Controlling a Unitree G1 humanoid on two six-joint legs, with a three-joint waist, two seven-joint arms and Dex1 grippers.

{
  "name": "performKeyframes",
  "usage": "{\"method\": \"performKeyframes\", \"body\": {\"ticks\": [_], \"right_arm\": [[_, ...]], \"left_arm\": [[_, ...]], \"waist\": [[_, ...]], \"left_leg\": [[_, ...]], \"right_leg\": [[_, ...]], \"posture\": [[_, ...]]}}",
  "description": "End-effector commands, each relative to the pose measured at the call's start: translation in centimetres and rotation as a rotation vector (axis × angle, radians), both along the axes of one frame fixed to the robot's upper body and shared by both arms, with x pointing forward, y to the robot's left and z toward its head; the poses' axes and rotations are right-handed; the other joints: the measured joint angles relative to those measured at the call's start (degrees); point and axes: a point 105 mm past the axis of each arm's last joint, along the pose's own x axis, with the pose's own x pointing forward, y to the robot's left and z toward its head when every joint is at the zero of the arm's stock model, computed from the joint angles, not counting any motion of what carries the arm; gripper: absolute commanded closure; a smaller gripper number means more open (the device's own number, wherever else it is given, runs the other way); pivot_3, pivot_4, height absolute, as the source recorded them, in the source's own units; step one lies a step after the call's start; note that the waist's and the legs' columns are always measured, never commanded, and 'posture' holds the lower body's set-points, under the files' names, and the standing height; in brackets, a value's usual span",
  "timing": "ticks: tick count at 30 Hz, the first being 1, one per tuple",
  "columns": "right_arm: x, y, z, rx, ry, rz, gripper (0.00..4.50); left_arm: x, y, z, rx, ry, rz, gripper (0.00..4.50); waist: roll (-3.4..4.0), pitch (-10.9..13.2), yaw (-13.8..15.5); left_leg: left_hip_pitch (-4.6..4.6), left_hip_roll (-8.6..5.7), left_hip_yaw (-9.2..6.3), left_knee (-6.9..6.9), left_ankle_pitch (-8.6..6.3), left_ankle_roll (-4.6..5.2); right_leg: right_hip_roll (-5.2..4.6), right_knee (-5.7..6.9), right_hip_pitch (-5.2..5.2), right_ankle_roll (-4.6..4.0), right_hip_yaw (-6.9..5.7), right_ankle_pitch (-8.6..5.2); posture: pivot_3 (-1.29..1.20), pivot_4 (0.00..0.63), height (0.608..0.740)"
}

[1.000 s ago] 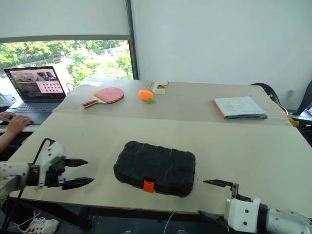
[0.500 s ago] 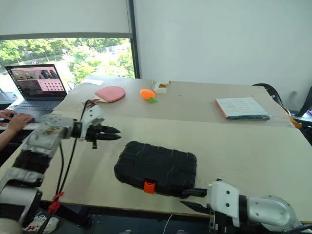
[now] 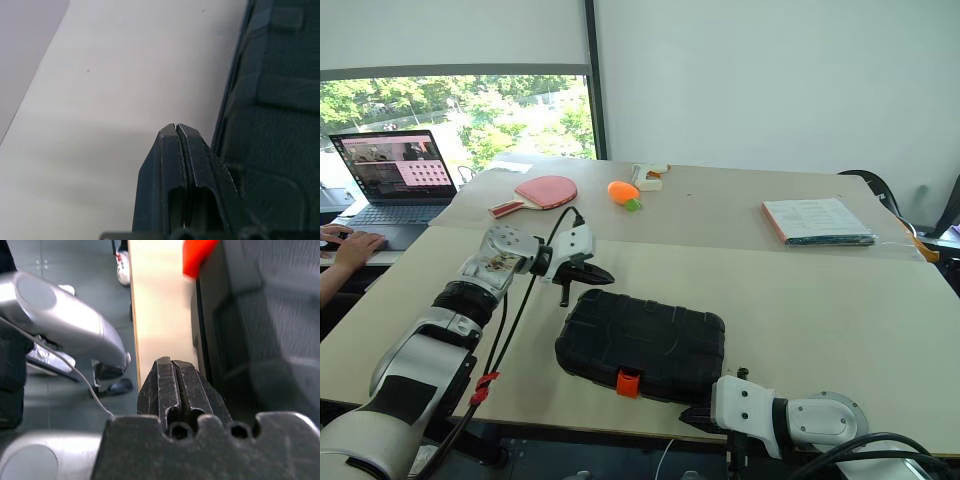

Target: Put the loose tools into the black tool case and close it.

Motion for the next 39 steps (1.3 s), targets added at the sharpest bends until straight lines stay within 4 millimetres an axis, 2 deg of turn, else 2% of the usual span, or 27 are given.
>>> {"method": "performKeyframes", "body": {"ticks": [1,10,16,18,22,25,27,29,31,33,35,36,39], "right_arm": [[1.2,-0.2,0.6,0.004,-0.063,-0.028,4.48],[4.3,-2.4,1.7,-0.017,-0.149,-0.146,4.48],[5.6,-2.9,2.0,-0.019,-0.214,-0.216,4.48],[5.6,-3.1,1.9,-0.02,-0.207,-0.224,4.48],[3.9,-2.5,1.7,0.009,-0.124,-0.176,4.48],[1.6,-1.8,1.7,0.034,-0.047,-0.109,4.48],[0.7,-1.5,1.8,0.042,-0.019,-0.085,4.48],[-0.1,-1.1,1.8,0.054,0.011,-0.063,4.48],[-0.6,-0.7,1.7,0.06,0.027,-0.045,4.48],[-0.7,-0.4,1.7,0.062,0.03,-0.041,4.48],[-0.7,-0.1,1.8,0.072,0.032,-0.037,4.48],[-0.6,0.1,1.9,0.077,0.031,-0.036,4.48],[-0.5,0.4,1.9,0.081,0.029,-0.038,4.48]], "left_arm": [[-1.0,-0.1,0.1,0.006,0.02,-0.074,4.44],[-4.5,2.0,-2.9,0.103,0.171,-0.148,4.44],[-5.2,2.5,-3.6,0.1,0.176,-0.131,4.44],[-4.8,2.5,-3.2,0.077,0.15,-0.102,4.44],[-3.2,2.8,-1.4,0.014,0.108,-0.024,4.44],[-2.3,2.3,3.1,-0.132,0.143,0.004,4.44],[-2.8,1.2,5.6,-0.207,0.194,-0.039,4.44],[-4.7,-0.7,6.9,-0.224,0.248,-0.155,4.44],[-6.5,-2.8,6.5,-0.183,0.274,-0.256,4.44],[-7.5,-3.8,5.7,-0.141,0.279,-0.306,4.44],[-8.3,-5.2,3.7,-0.074,0.278,-0.35,4.44],[-8.7,-5.8,2.1,-0.018,0.262,-0.378,4.44],[-8.9,-6.1,-1.8,0.145,0.206,-0.408,4.44]], "waist": [[0.0,0.0,-0.2],[0.04,-0.02,-1.58],[0.04,-0.03,-1.11],[0.05,-0.03,-1.01],[0.05,-0.03,-0.83],[-0.02,0.02,-0.63],[-0.12,0.08,-0.47],[-0.11,0.07,-0.63],[-0.01,0.02,-0.72],[0.07,-0.03,-0.75],[0.07,-0.03,-0.82],[0.06,-0.03,-0.95],[0.06,-0.03,-1.1]], "left_leg": [[0.0,0.0,0.0,0.0,0.0,0.0],[0.24,0.03,-0.02,-0.03,0.0,0.0],[0.22,0.01,-0.02,-0.04,0.0,0.0],[0.23,0.01,-0.01,-0.03,0.0,0.0],[0.23,0.0,-0.01,0.0,0.0,0.0],[0.1,0.0,-0.09,0.01,0.0,0.0],[-0.1,-0.02,-0.22,0.09,0.01,0.0],[-0.13,-0.03,-0.26,0.13,0.01,0.0],[-0.07,-0.09,-0.26,0.11,-0.02,0.03],[0.0,-0.1,-0.26,0.09,-0.03,0.05],[0.02,-0.09,-0.25,0.1,-0.03,0.04],[0.06,-0.09,-0.25,0.11,-0.03,0.04],[0.14,-0.08,-0.25,0.1,-0.01,0.03]], "right_leg": [[0.0,0.01,0.0,0.0,0.0,0.0],[0.02,0.13,0.09,-0.02,0.07,0.0],[0.0,0.13,0.09,-0.02,0.06,-0.01],[0.0,0.15,0.09,-0.02,0.07,0.0],[-0.01,0.17,0.1,-0.01,0.07,0.0],[0.0,0.17,0.03,-0.01,0.0,0.0],[0.02,0.16,-0.07,0.0,-0.08,-0.01],[0.01,0.12,-0.02,0.02,-0.1,-0.01],[-0.09,0.1,0.07,0.12,-0.06,-0.05],[-0.1,0.08,0.12,0.14,-0.01,-0.07],[-0.08,0.14,0.1,0.12,-0.01,-0.06],[-0.06,0.18,0.11,0.1,0.0,-0.05],[0.01,0.2,0.12,0.03,0.05,-0.01]], "posture": [[0.0,0.15,0.737],[0.0,0.15,0.737],[0.0,0.15,0.737],[0.0,0.15,0.737],[0.0,0.15,0.737],[0.0,0.15,0.737],[0.0,0.15,0.737],[0.0,0.15,0.737],[0.0,0.15,0.737],[0.0,0.15,0.737],[0.0,0.15,0.737],[0.0,0.15,0.737],[0.0,0.15,0.737]]}}
